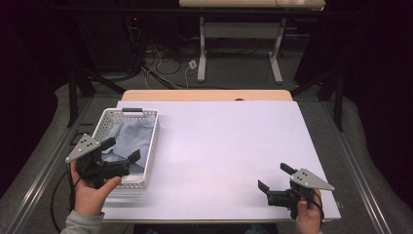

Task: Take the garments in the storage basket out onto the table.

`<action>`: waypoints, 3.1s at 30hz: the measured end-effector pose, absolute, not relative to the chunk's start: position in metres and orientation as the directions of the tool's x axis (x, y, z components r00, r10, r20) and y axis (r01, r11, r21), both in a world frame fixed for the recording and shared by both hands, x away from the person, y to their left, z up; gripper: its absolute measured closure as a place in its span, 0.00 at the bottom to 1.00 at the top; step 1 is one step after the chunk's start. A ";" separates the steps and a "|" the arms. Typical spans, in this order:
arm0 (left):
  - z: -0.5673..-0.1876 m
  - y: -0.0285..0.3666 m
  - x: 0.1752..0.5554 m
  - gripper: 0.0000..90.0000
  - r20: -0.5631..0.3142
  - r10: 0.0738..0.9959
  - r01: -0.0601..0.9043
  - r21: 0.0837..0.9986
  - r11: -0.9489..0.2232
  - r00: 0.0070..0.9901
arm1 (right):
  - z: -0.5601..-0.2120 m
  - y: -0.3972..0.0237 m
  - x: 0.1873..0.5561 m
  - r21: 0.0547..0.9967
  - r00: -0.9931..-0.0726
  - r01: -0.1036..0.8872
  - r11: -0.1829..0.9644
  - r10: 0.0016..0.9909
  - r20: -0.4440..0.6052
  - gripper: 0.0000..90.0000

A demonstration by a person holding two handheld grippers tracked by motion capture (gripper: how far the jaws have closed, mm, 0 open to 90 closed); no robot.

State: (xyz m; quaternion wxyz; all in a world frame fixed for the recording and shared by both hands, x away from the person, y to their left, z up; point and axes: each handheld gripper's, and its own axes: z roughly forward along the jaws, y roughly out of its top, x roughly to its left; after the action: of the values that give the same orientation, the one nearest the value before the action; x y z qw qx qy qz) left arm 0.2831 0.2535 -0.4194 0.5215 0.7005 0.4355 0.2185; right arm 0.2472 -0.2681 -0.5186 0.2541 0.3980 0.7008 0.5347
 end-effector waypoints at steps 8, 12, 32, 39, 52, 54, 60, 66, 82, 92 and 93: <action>-0.408 0.252 0.297 0.00 -0.132 0.844 0.390 0.915 -0.097 0.520 | -0.519 -0.269 0.248 0.952 -0.553 0.286 0.111 0.830 0.069 0.00; -0.403 0.251 0.302 0.00 -0.123 0.851 0.398 0.911 -0.107 0.511 | -0.518 -0.270 0.248 0.952 -0.554 0.285 0.112 0.830 0.068 0.00; -0.396 0.259 0.342 0.00 -0.146 0.900 0.488 0.869 -0.082 0.410 | -0.519 -0.271 0.249 0.948 -0.554 0.300 0.110 0.829 0.079 0.00; -0.396 0.257 0.356 0.00 -0.161 0.910 0.515 0.855 -0.065 0.382 | -0.520 -0.271 0.249 0.948 -0.552 0.300 0.108 0.830 0.080 0.00; -0.397 0.253 0.376 0.00 -0.172 0.927 0.551 0.834 -0.044 0.334 | -0.520 -0.271 0.250 0.947 -0.555 0.302 0.109 0.828 0.081 0.00; -0.398 0.253 0.379 0.00 -0.175 0.928 0.559 0.828 -0.042 0.329 | -0.520 -0.271 0.250 0.947 -0.553 0.302 0.109 0.829 0.082 0.00; -0.405 0.253 0.390 0.00 -0.177 0.938 0.567 0.823 -0.026 0.300 | -0.520 -0.272 0.250 0.946 -0.554 0.304 0.112 0.829 0.080 0.00; -0.415 0.255 0.402 0.00 -0.172 0.946 0.594 0.804 -0.025 0.273 | -0.521 -0.272 0.251 0.946 -0.557 0.303 0.114 0.827 0.079 0.00; -0.439 0.259 0.425 0.01 -0.188 0.961 0.629 0.777 0.018 0.204 | -0.521 -0.272 0.251 0.940 -0.563 0.321 0.119 0.822 0.088 0.00; -0.444 0.259 0.432 0.01 -0.176 0.964 0.651 0.759 0.004 0.200 | -0.522 -0.271 0.252 0.939 -0.566 0.321 0.122 0.820 0.087 0.00; -0.445 0.258 0.433 0.01 -0.178 0.964 0.651 0.759 0.007 0.197 | -0.522 -0.271 0.252 0.940 -0.567 0.318 0.123 0.819 0.085 0.00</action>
State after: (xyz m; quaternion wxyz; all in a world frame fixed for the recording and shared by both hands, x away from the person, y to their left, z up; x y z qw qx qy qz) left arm 0.4330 0.2583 -0.4450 0.3803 0.6738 0.5992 0.2059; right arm 0.2522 -0.2712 -0.5220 0.2371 0.4002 0.7107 0.5278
